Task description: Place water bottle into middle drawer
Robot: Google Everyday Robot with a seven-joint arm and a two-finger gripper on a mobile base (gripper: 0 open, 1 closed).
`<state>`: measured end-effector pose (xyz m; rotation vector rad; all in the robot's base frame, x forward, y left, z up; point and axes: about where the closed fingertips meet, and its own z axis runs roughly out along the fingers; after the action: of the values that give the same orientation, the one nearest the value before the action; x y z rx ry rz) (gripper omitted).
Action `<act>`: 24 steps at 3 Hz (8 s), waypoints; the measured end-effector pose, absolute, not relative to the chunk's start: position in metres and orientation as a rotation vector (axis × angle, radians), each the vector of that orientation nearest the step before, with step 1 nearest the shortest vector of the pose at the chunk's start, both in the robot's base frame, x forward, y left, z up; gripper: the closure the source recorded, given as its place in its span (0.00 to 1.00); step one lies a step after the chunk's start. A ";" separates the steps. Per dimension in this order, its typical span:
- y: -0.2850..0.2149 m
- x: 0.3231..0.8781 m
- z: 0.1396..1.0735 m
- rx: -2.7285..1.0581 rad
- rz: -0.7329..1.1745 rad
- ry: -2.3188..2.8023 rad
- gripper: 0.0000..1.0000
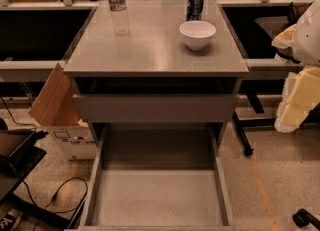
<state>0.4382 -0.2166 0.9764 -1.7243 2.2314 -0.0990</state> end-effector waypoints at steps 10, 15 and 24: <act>0.003 0.830 1.008 -0.858 0.507 1.485 0.00; 0.141 0.949 0.976 -0.708 0.569 1.436 0.00; 0.056 0.761 1.172 -0.664 0.563 1.215 1.00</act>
Offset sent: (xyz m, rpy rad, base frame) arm 0.0379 0.0093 0.0057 0.0932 -0.0685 0.0029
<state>0.7613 0.0563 1.1719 -0.6642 1.2148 0.5634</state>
